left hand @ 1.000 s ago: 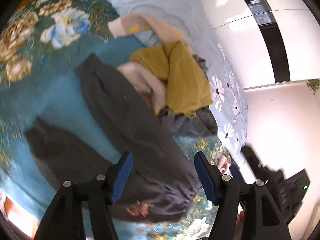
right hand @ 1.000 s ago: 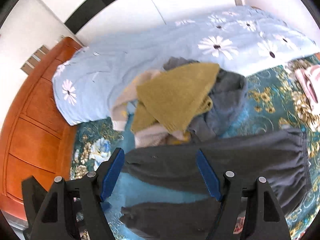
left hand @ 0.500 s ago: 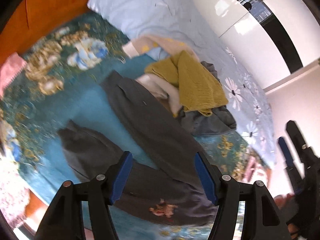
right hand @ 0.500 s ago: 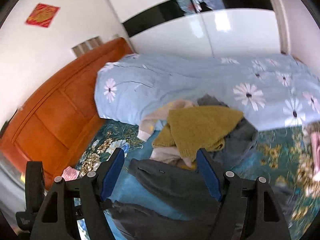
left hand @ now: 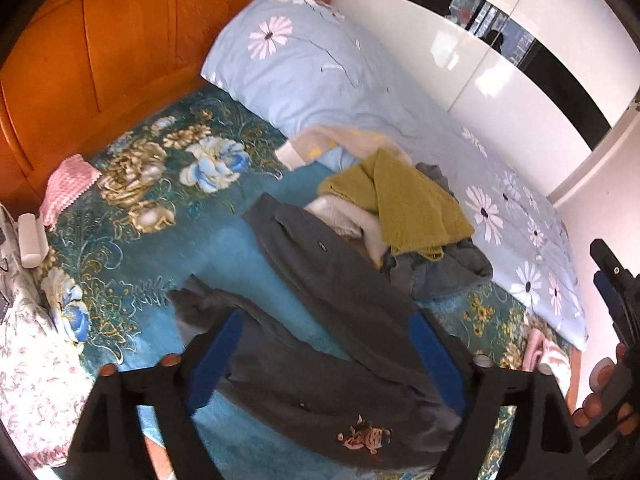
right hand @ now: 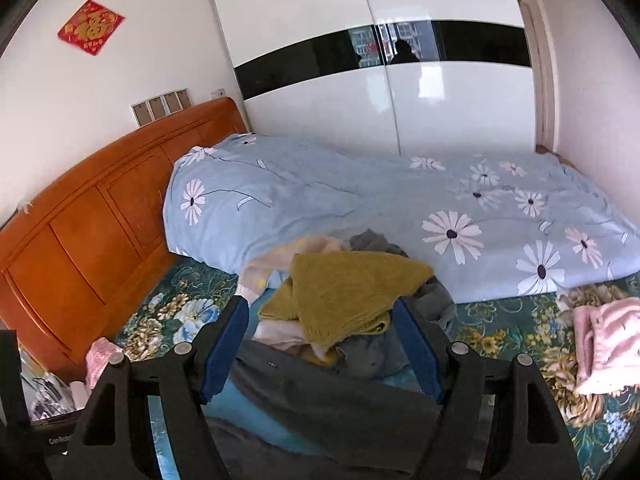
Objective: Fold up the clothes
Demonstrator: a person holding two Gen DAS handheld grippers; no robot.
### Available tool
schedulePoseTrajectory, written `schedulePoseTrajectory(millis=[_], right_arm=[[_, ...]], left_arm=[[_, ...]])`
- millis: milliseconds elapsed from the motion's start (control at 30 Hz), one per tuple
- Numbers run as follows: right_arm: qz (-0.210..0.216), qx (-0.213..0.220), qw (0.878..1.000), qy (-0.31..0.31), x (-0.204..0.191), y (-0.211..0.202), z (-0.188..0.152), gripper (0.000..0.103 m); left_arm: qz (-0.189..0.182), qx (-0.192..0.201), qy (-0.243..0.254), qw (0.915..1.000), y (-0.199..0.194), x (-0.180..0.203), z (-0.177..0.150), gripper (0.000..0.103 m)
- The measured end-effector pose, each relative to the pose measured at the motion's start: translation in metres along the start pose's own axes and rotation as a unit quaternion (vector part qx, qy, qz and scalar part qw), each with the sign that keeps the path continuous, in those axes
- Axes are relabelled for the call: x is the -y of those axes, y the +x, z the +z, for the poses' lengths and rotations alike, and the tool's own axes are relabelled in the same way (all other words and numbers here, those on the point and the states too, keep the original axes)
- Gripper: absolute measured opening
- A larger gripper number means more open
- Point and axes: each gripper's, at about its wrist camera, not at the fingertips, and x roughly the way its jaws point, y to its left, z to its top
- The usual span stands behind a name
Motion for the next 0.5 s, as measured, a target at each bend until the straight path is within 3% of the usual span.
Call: schedulePoseTrajectory(millis=[367, 400, 433, 500], right_arm=[[0.008, 0.077, 0.996, 0.032, 0.002, -0.037, 0.023, 0.075], [0.006, 0.086, 0.996, 0.037, 0.002, -0.040, 0.026, 0.079], [0.002, 0.091, 0.995, 0.043, 0.002, -0.042, 0.029, 0.103], [0.018, 0.092, 0.994, 0.061, 0.001, -0.041, 0.031, 0.103]], left_arm=[[0.044, -0.012, 0.030, 0.9985, 0.000, 0.002, -0.007, 0.103], [0.046, -0.015, 0.034, 0.9983, 0.001, 0.002, -0.008, 0.103], [0.047, -0.018, 0.039, 0.9980, 0.002, 0.000, -0.009, 0.103], [0.050, -0.022, 0.047, 0.9974, 0.002, -0.007, -0.010, 0.103]])
